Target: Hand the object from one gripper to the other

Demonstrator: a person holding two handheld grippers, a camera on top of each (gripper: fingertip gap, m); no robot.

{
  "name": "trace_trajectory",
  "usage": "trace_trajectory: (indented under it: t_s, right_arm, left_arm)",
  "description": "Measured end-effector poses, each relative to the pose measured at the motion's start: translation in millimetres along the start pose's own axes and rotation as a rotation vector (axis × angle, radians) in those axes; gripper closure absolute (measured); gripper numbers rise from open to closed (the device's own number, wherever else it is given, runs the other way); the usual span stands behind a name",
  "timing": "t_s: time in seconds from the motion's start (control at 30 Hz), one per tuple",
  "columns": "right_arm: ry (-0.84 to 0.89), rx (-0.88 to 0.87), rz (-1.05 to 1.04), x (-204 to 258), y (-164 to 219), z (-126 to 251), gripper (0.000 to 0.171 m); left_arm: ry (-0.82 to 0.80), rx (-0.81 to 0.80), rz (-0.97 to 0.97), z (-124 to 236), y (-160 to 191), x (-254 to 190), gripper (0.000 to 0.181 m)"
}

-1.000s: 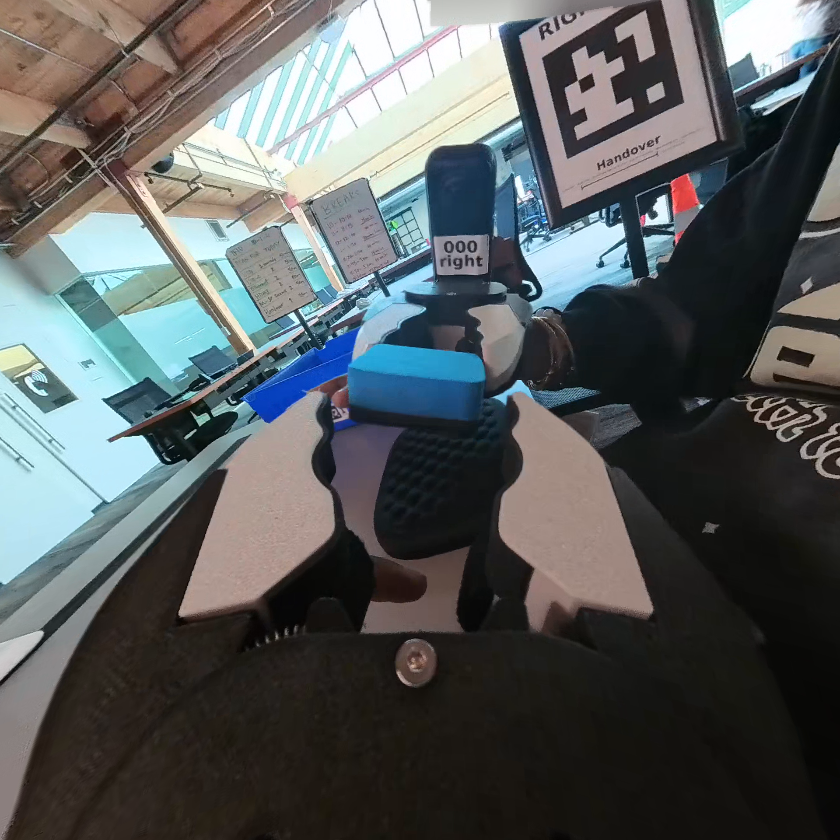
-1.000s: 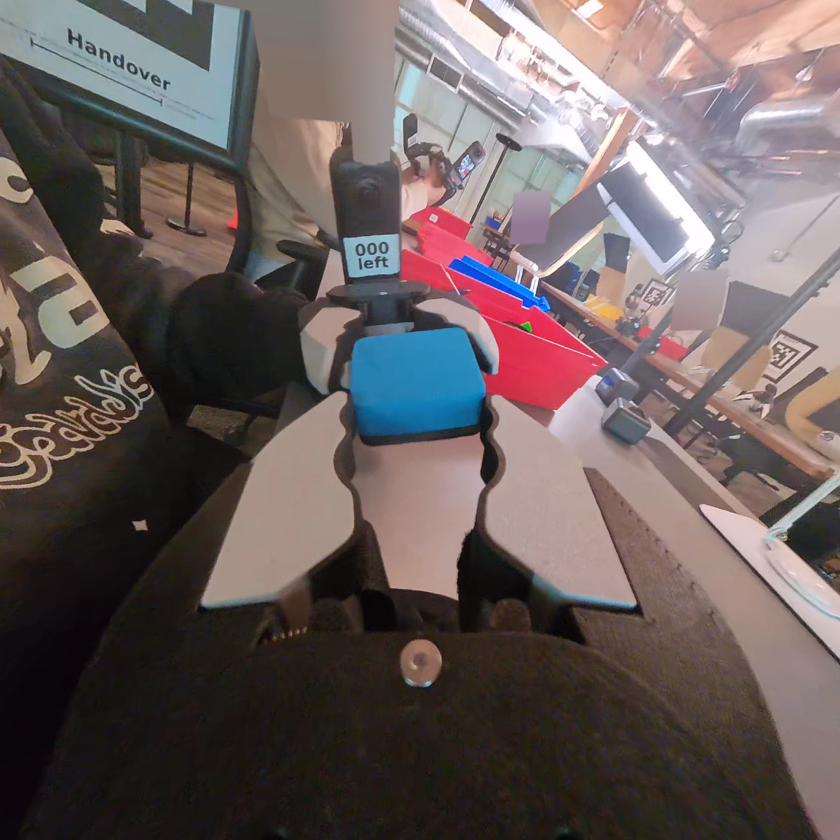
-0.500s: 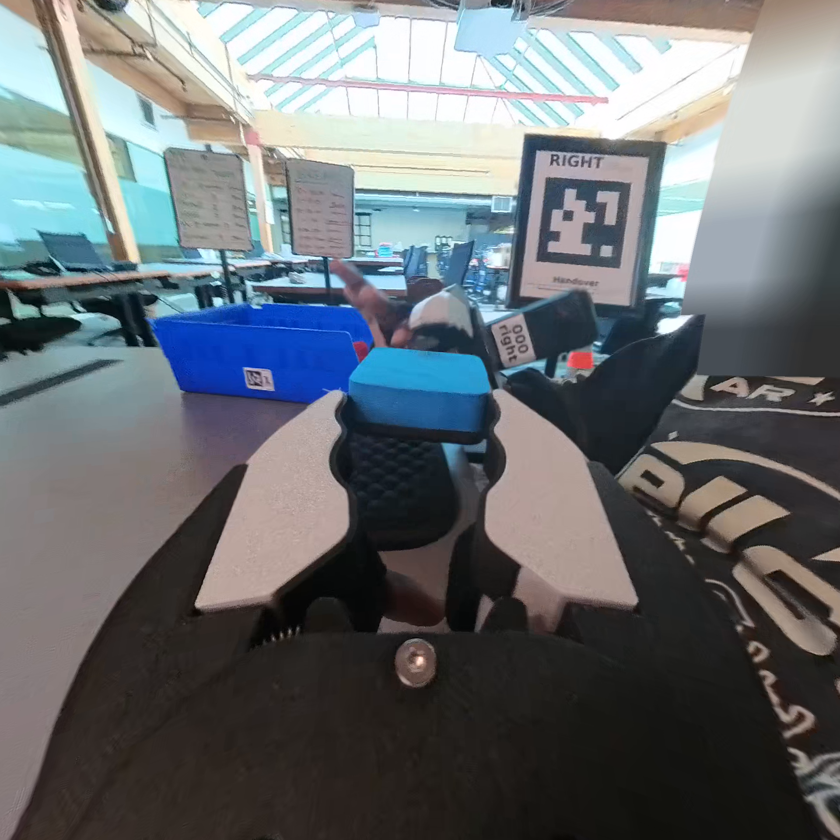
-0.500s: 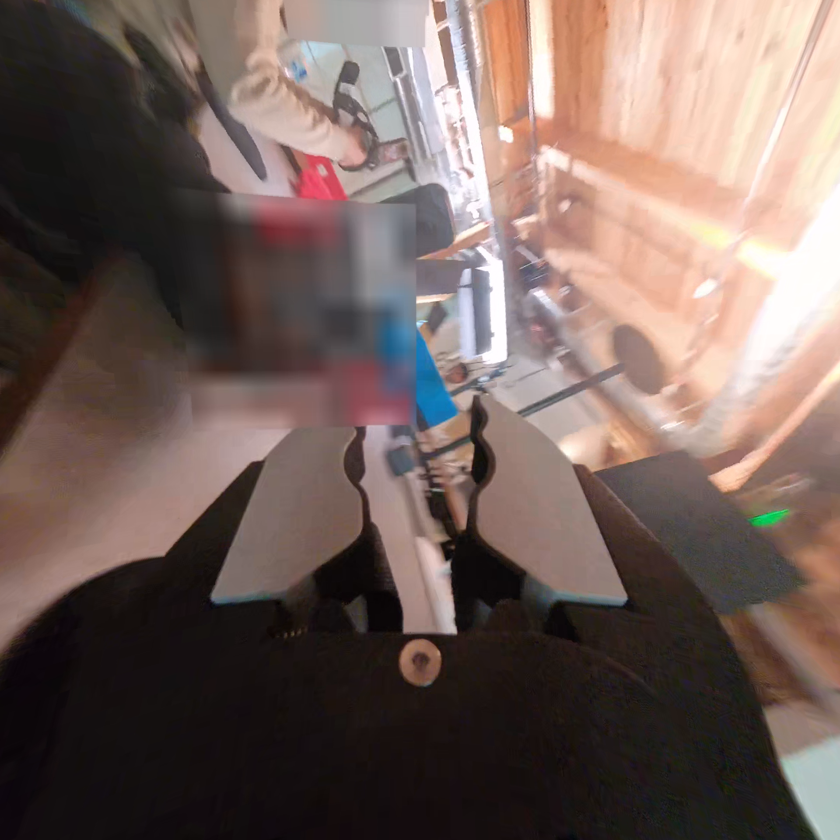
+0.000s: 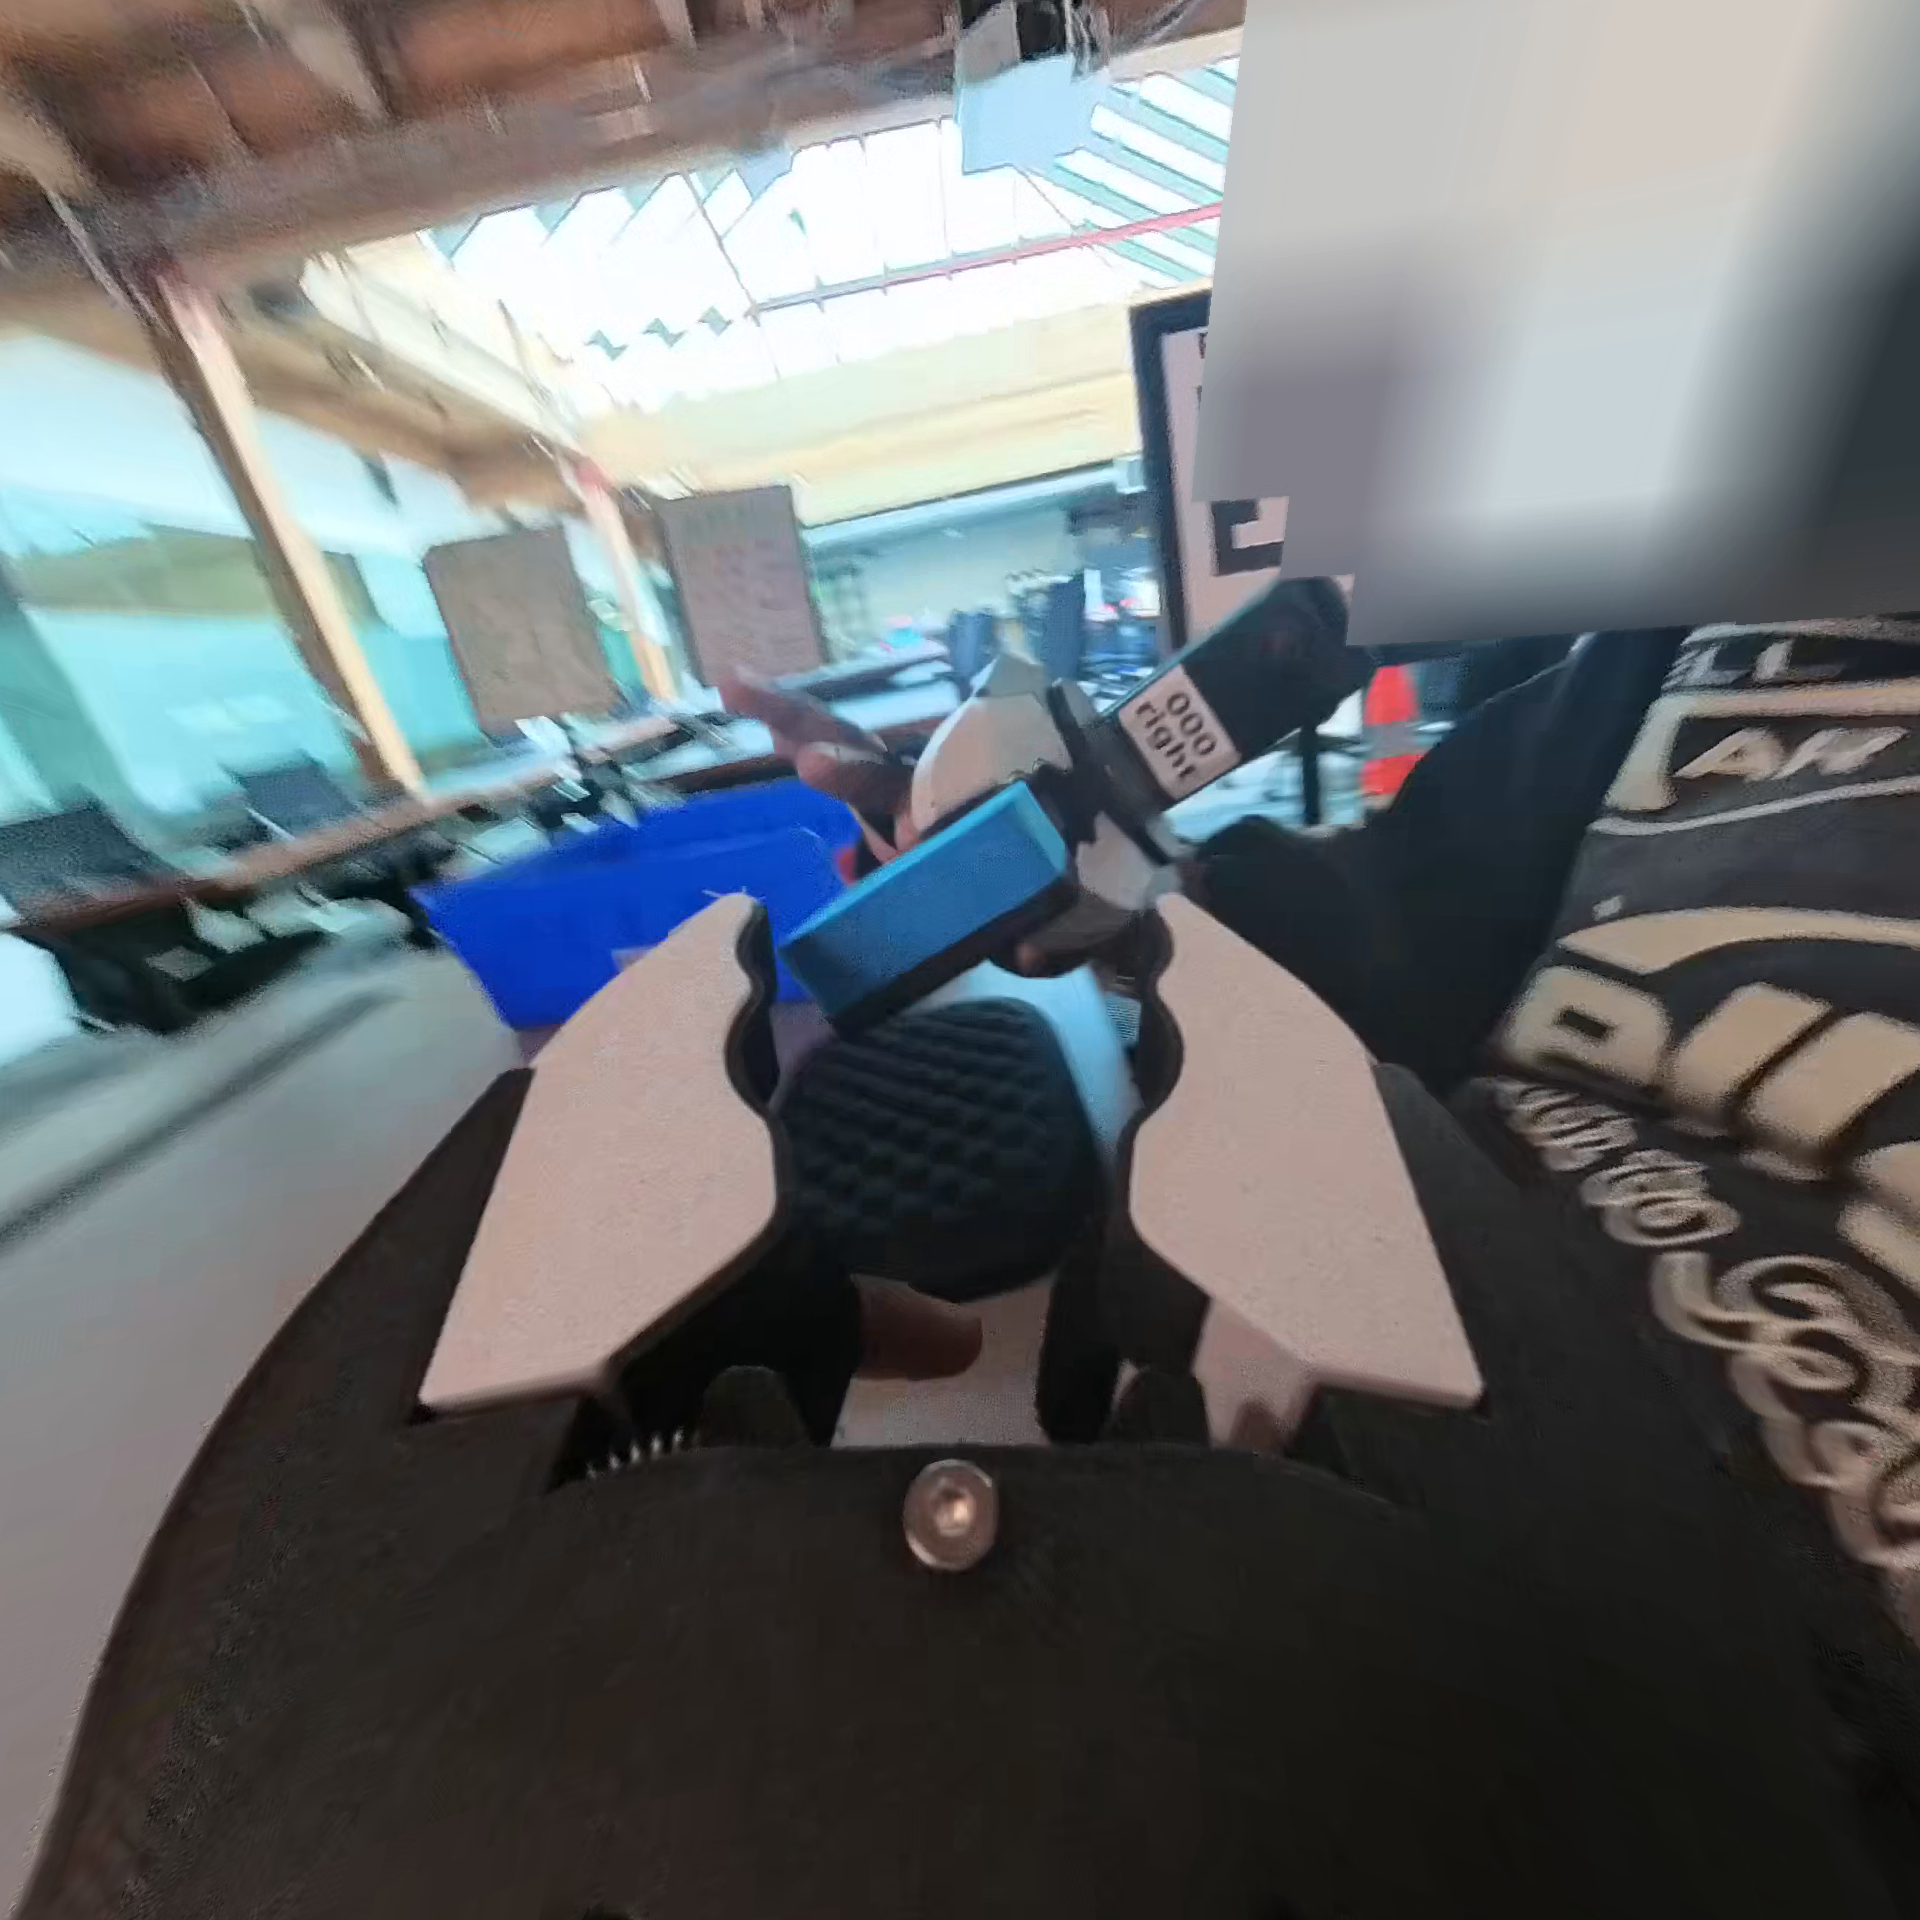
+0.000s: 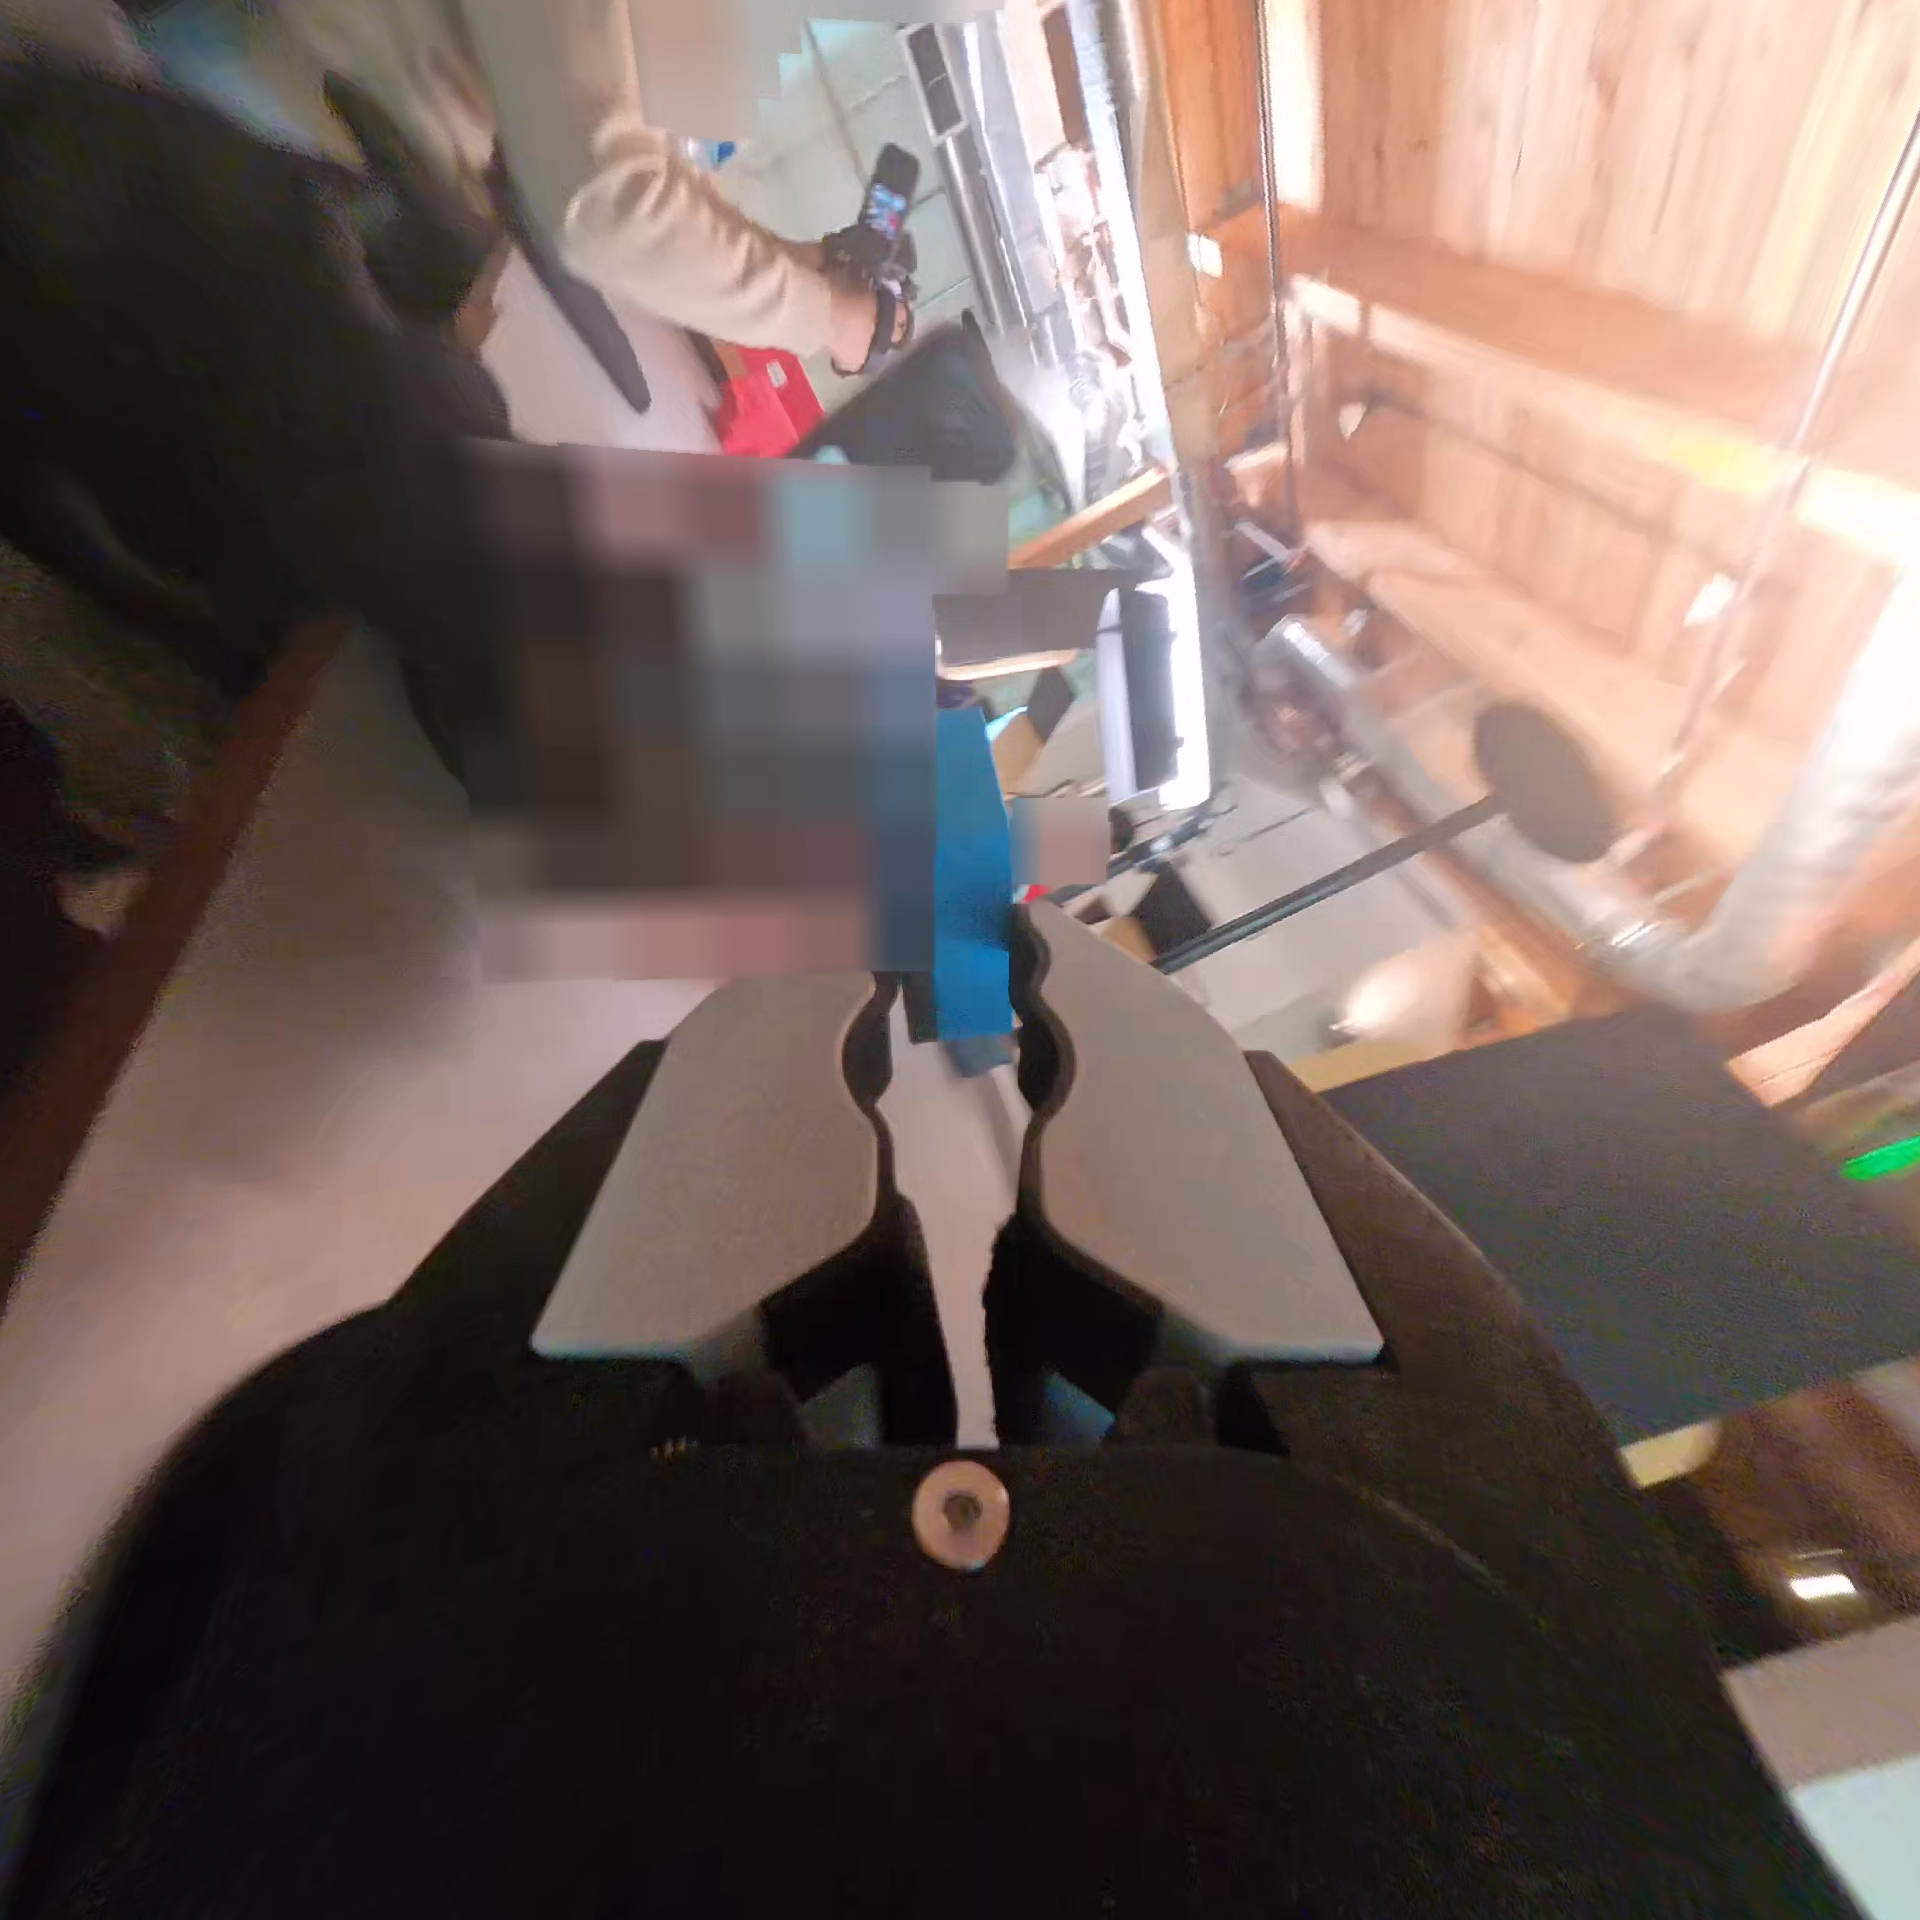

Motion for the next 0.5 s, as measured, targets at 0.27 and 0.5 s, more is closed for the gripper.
trace_trajectory:
  t_s: [0.27, 0.5]
  right_arm:
    - [-0.177, -0.038, -0.676, -16, 16, 4, 0.151]
    - [-0.188, -0.021, -0.69, -16, 17, 3, 0.151]
  left_arm:
    - [-0.106, 0.059, -0.236, -3, 2, -1, 0.143]
    - [-0.061, 0.095, -0.073, -1, 3, 3, 0.161]
Point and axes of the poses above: each gripper's, where its closed fingertips meet, z back along the fingers, y out of its underside, x = y × z across the jaws, the point moved 8 cm from there along z, back along the fingers, and after that the axes turned 6 degrees about -z, right-handed, at the moved point
